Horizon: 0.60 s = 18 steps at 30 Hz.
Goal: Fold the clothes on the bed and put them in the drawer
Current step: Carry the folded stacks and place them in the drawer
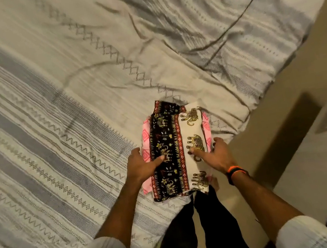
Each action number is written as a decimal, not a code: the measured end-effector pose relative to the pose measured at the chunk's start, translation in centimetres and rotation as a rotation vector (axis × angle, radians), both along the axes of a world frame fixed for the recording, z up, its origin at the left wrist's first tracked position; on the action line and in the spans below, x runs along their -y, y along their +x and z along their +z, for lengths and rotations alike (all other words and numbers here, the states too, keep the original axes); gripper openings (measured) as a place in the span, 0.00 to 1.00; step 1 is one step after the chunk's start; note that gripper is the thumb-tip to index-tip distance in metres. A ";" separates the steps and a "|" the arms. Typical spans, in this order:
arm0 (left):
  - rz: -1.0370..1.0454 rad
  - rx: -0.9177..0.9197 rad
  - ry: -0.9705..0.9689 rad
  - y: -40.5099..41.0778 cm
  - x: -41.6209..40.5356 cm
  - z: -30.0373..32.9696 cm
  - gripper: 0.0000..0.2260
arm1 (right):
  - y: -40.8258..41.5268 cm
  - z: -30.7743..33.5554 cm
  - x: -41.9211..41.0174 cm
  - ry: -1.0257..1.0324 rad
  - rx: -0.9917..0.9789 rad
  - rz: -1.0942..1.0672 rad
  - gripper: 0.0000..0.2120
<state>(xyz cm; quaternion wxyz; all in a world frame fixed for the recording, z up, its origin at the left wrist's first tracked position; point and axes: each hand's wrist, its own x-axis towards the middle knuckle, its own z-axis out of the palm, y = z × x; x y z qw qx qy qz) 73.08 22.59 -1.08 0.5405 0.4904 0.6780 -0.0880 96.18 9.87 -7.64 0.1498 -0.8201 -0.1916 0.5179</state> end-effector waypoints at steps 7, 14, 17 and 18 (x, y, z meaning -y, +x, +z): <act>0.205 0.193 -0.238 -0.1 -0.7 -5.5 0.37 | -1.7 0.0 -2.0 -0.001 -0.141 -0.221 0.43; 0.303 0.331 -0.288 0.2 -0.6 -6.8 0.33 | -1.6 0.3 -2.9 0.092 -0.387 -0.284 0.43; 0.347 0.385 -0.326 0.2 -0.5 -6.3 0.28 | -2.4 1.1 -3.2 0.164 -0.509 -0.331 0.34; 0.352 0.402 -0.337 0.2 -0.4 -6.1 0.27 | -2.7 1.4 -3.2 0.176 -0.522 -0.352 0.30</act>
